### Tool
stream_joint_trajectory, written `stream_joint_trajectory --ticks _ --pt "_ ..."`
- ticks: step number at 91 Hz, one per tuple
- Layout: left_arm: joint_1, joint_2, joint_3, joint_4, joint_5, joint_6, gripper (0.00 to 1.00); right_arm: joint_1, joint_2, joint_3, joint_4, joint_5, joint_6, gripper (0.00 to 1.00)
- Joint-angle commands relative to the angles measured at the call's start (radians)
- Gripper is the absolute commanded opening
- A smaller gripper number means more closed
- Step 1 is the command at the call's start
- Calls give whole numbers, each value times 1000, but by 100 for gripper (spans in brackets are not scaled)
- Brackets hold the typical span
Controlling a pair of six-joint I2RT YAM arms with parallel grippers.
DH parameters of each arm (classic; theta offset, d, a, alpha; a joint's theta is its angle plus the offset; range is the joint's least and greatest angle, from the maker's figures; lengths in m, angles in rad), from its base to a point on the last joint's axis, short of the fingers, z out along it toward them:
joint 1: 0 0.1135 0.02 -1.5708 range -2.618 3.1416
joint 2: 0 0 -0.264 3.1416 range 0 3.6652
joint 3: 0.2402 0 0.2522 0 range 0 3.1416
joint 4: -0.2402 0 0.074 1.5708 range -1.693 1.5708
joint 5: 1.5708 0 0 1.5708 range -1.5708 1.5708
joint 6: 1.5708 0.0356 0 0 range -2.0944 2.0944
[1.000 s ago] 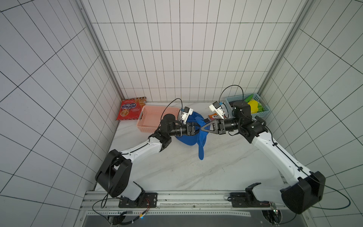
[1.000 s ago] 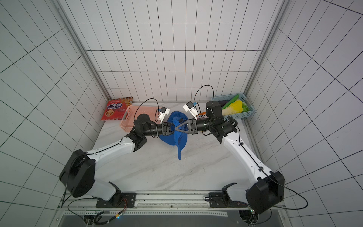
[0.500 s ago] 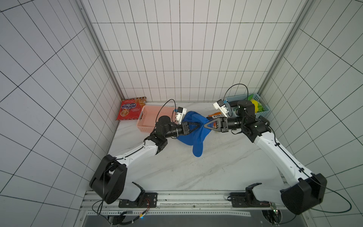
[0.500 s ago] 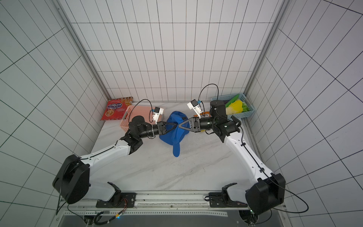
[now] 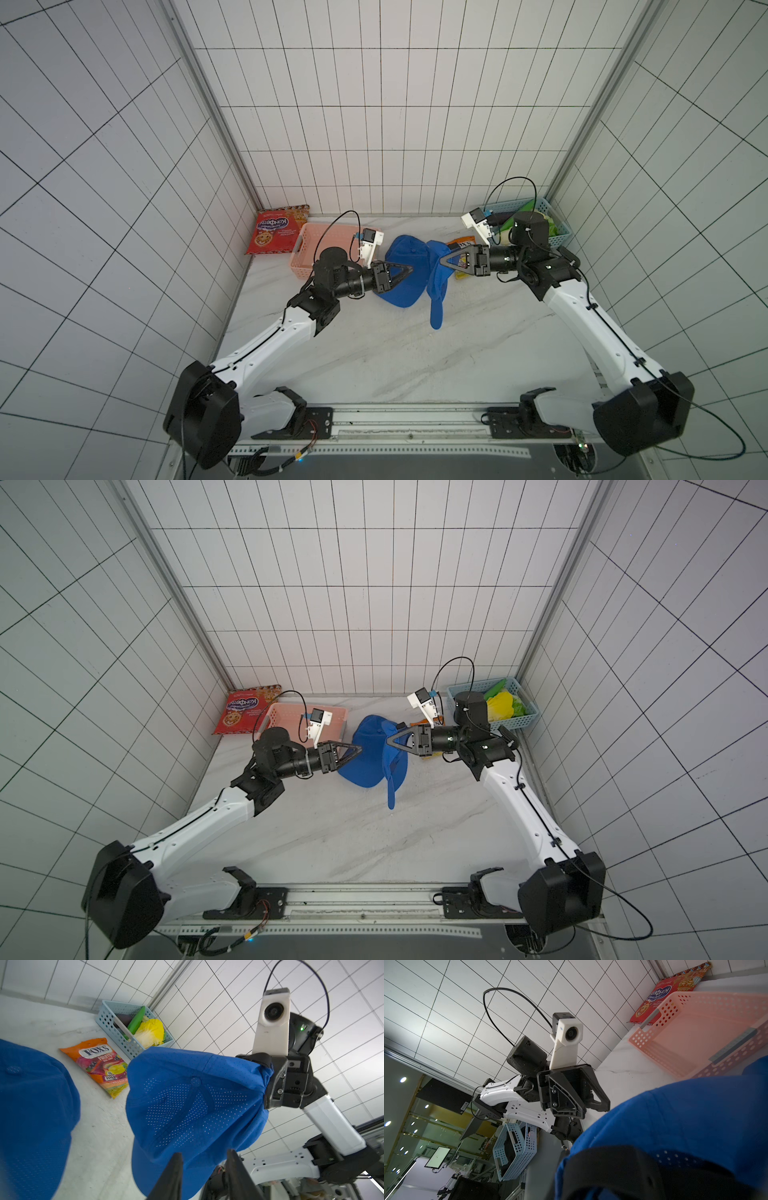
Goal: Turn the baseball cap inside out
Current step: Turn over the baseball cap.
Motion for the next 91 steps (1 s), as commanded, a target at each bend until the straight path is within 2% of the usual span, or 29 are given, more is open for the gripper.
stream_joint_trajectory --ticks 1,14,36,58,75,91 --pt "-26 10 30 -10 14 131 59 -2 1 25 35 -47 19 3" --pt "-47 55 73 -14 10 191 68 6 1 33 39 -75 40 3" --pt "-78 153 162 16 48 190 69 31 6 37 42 -86 56 4" --pt "-100 205 167 101 137 102 69 31 1 39 42 -79 57 4" --pt "-114 234 171 167 187 19 75 29 5 34 44 -61 50 4" --pt "-115 219 137 162 191 14 77 23 -2 34 45 -39 46 4"
